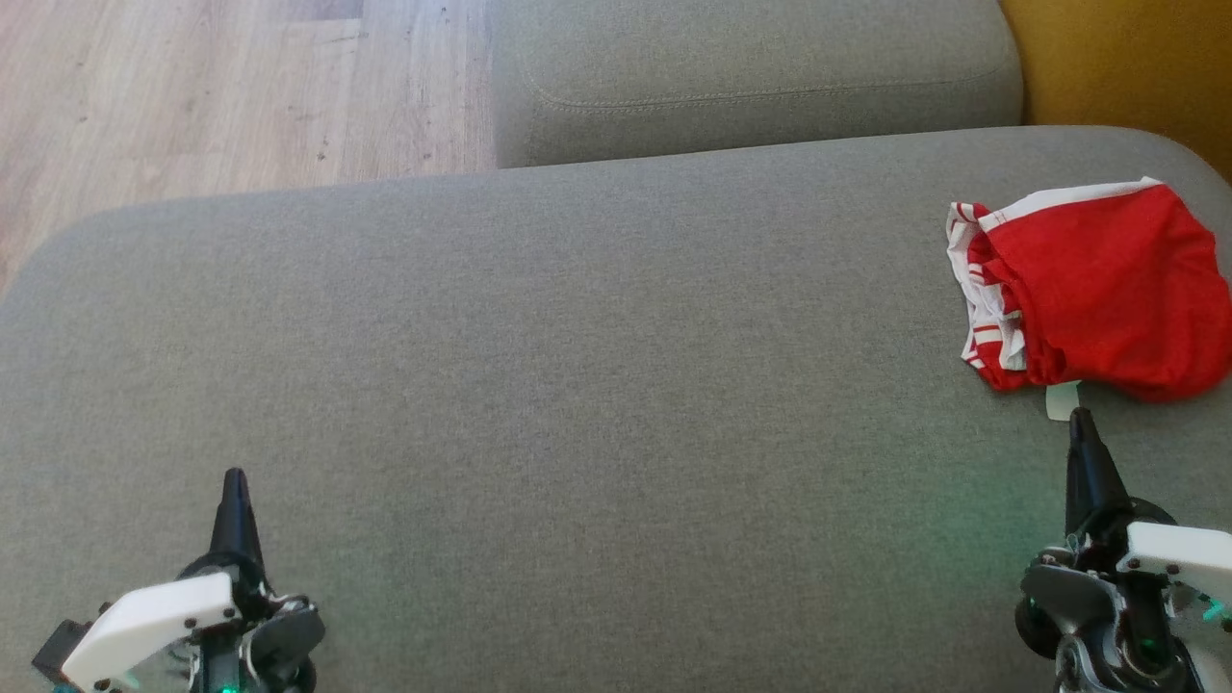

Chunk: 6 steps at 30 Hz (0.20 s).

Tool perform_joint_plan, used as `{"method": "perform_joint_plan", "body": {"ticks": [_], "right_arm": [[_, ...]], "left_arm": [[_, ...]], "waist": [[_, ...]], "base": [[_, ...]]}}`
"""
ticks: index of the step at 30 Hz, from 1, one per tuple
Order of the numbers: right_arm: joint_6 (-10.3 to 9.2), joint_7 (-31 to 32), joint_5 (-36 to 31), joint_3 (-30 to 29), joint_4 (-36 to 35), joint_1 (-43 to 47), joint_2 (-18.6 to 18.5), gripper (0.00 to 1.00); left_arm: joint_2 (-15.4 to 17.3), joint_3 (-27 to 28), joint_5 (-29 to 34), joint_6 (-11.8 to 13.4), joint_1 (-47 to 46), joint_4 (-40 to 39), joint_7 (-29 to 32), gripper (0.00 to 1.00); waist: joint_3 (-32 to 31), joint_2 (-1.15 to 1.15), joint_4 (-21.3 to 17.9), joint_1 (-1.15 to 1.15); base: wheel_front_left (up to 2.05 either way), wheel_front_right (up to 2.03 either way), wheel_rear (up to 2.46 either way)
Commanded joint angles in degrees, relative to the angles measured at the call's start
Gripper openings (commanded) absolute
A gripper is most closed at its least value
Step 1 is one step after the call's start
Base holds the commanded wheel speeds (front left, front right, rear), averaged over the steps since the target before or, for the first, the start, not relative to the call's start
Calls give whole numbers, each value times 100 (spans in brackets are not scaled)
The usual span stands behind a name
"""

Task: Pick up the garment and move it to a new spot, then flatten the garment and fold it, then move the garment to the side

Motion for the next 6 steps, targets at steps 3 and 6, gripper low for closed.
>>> {"method": "perform_joint_plan", "body": {"ticks": [3,6], "right_arm": [[-4,25,-3,96,-220,-312,-61,0],[-4,27,-5,94,-220,-312,-59,0]], "left_arm": [[54,201,30,8,-285,-162,37,0],[53,204,32,8,-285,-162,39,0]], "waist": [[0,0,0,0],[0,0,0,0]], "base": [[0,0,0],[0,0,0]]}}
